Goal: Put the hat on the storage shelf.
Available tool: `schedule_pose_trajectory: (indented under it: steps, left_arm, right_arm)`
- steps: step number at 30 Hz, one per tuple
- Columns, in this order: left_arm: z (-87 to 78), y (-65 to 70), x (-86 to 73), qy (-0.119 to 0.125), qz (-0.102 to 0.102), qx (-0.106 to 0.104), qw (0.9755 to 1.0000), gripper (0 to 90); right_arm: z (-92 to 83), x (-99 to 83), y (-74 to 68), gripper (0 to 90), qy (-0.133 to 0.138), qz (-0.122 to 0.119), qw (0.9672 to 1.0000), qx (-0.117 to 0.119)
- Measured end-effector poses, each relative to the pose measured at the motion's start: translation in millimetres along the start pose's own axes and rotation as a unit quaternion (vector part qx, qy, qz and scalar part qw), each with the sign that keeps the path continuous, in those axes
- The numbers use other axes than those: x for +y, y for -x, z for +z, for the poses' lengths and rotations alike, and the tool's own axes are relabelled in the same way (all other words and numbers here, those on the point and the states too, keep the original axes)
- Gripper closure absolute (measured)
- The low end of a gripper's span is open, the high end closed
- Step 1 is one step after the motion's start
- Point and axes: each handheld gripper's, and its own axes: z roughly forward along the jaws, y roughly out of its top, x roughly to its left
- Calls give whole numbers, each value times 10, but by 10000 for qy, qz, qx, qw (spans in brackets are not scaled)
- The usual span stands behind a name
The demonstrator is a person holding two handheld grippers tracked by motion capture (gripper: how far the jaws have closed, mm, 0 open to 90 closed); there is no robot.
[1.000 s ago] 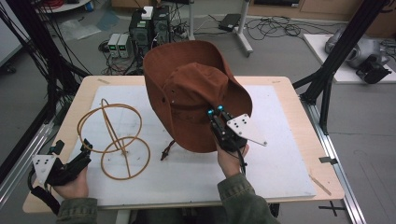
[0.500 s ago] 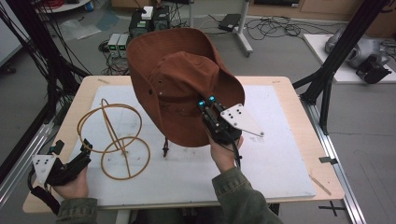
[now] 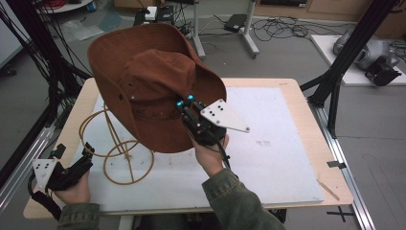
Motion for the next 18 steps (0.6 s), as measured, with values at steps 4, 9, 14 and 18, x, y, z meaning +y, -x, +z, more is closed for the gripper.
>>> schedule_pose_trajectory:
  steps: [4,9,14,18]
  left_arm:
    - [0,-13,-4,0,-81,0,10000,155]
    - [-6,-18,-1,12,-81,3,10000,154]
    - [-3,-9,2,31,-52,3,10000,154]
    - [-4,-8,3,15,-31,-5,10000,154]
  right_arm:
    - [108,24,-185,874,-7,50,9996,270]
    - [198,25,-333,874,-32,86,9987,496]
    - [293,37,-508,874,-53,69,9974,722]
    - [342,54,-600,873,-81,31,9964,847]
